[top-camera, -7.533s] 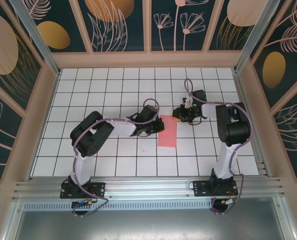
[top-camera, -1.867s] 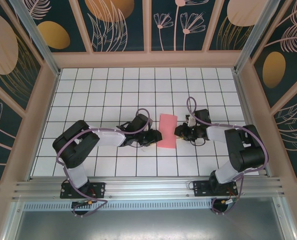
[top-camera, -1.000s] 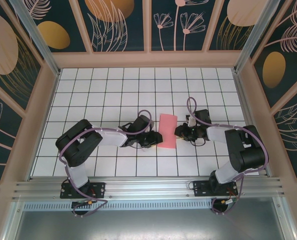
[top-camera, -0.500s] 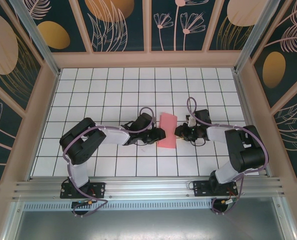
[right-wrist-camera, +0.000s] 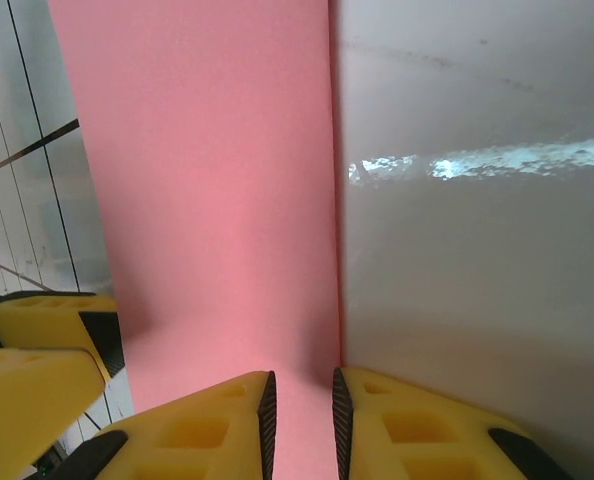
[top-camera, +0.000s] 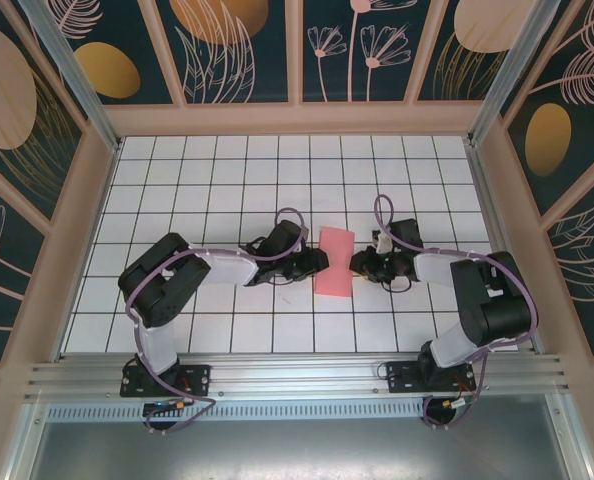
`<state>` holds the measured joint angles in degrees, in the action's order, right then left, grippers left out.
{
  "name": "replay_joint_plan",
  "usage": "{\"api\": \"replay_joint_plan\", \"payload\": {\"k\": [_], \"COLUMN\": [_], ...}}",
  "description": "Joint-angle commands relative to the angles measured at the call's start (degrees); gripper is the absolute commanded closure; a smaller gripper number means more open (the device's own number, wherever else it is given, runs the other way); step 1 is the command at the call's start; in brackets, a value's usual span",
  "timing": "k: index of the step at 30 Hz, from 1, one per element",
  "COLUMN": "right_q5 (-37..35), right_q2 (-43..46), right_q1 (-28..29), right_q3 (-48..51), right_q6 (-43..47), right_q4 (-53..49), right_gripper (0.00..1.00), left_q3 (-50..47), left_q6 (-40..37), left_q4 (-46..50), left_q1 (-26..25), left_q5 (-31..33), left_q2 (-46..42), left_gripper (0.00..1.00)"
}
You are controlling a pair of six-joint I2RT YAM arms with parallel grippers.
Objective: Fold a paper plane with a square sheet of paper (pick it up from the middle)
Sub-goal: Fold the triangle a second time at the center of the table.
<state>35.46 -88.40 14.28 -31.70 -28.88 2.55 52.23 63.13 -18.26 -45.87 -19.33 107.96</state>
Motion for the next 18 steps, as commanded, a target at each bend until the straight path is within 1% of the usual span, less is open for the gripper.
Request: {"api": "replay_joint_plan", "payload": {"k": [1,5,8,10,13,18], "right_q5": [-0.1,0.0,-0.2,-0.4,-0.7,-3.3], "right_q2": [2.4,3.1,3.8,4.4,6.6,12.8], "right_q1": [-0.5,-0.5,-0.5,-0.5,-0.4,-0.3], "right_q3": [0.7,0.4,-0.3,-0.7,-0.7,-0.3], "right_q6": [1.1,1.5,1.9,2.1,2.5,3.8], "right_q4": [-1.6,-1.7,-2.5,-3.1,-3.5,-4.1], "right_gripper": [0.74,0.71,0.7,0.69,0.68,0.63], "left_q3": [1.3,1.6,2.0,1.6,0.4,-2.2], "left_q6": [0.7,3.4,3.7,3.8,4.2,6.3], "left_q4": [-4.6,-10.9,-11.8,-11.9,-12.5,-16.2], "left_q1": [1.6,2.6,2.6,2.6,2.7,2.8], "left_q5": [-2.6,-6.8,-8.1,-8.2,-7.6,-6.9], "left_q2": [2.3,4.8,6.1,6.2,5.6,3.4], "left_gripper": [0.62,0.68,0.72,0.76,0.86,0.98]}}
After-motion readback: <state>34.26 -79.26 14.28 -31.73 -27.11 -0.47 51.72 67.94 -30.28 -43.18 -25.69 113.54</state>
